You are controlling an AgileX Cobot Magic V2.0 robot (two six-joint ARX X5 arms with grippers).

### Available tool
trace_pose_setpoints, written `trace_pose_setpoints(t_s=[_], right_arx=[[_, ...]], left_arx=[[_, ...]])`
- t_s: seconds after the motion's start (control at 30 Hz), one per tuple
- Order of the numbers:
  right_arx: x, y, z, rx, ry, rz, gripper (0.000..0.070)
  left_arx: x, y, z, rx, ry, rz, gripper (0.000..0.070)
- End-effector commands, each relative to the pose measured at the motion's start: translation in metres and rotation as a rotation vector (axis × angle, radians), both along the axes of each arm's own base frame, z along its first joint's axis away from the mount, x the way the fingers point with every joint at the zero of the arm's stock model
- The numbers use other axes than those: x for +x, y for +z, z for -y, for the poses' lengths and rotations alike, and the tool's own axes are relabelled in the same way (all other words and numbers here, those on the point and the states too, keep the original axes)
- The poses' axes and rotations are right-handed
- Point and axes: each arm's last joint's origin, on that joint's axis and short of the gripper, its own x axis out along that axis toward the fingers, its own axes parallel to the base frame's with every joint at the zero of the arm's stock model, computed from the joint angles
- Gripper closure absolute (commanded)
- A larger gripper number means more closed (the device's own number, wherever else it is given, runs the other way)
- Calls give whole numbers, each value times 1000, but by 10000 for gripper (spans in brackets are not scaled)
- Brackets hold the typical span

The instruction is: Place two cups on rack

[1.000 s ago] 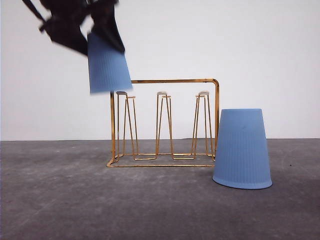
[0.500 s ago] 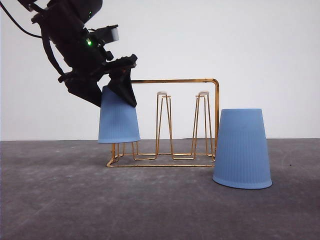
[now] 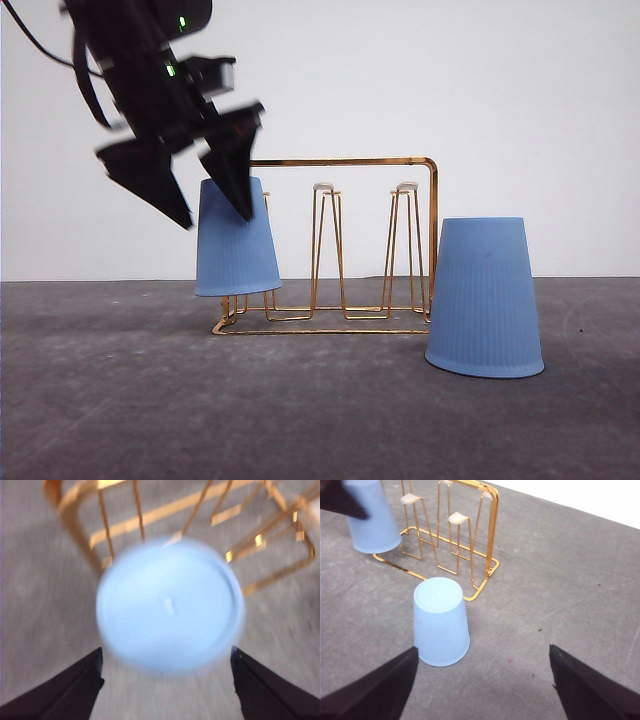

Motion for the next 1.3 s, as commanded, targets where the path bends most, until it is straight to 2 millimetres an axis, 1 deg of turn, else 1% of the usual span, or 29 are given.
trace_pose_setpoints(t_s=[0.0,0.07,0.13,0.23,0.3,0.4,0.5,0.73,0.87,1.0,1.07,1.13,1.2,1.27], right_arx=[[0,3,0,12,-4,10,172],[0,3,-1,21,-2,6,172],[0,3,-1,22,-1,5,172],[0,3,-1,29,-3,2,172],[0,3,-1,40,-6,-3,172],[0,3,-1,52,-8,-9,172],[0,3,-1,58,6,-11,172],[7,0,-4,68,45,-56,171],[16,-4,-9,84,89,-107,171],[32,-8,-16,109,102,-151,170],[43,-11,-21,123,105,-179,166],[55,-16,-27,137,109,-213,141],[67,-24,-34,140,118,-256,120],[79,-33,-42,137,128,-302,116]], left_arx=[[-6,19,-1,17,-6,-45,227],[-13,30,-4,27,-17,-99,228],[-20,37,-6,0,-41,-141,230],[-33,43,-10,-63,-83,-198,234],[-44,42,-14,-73,-92,-217,240],[-62,34,-23,-75,-87,-222,242],[-82,22,-34,-106,-58,-193,242],[-123,-7,-62,-262,86,-3,242],[-141,-20,-74,-265,176,101,242],[-153,-24,-81,-237,210,125,242],[-156,-24,-82,-233,210,119,242],[-157,-24,-83,-232,210,115,242],[-157,-24,-82,-231,210,116,242],[-157,-24,-82,-232,210,118,242]])
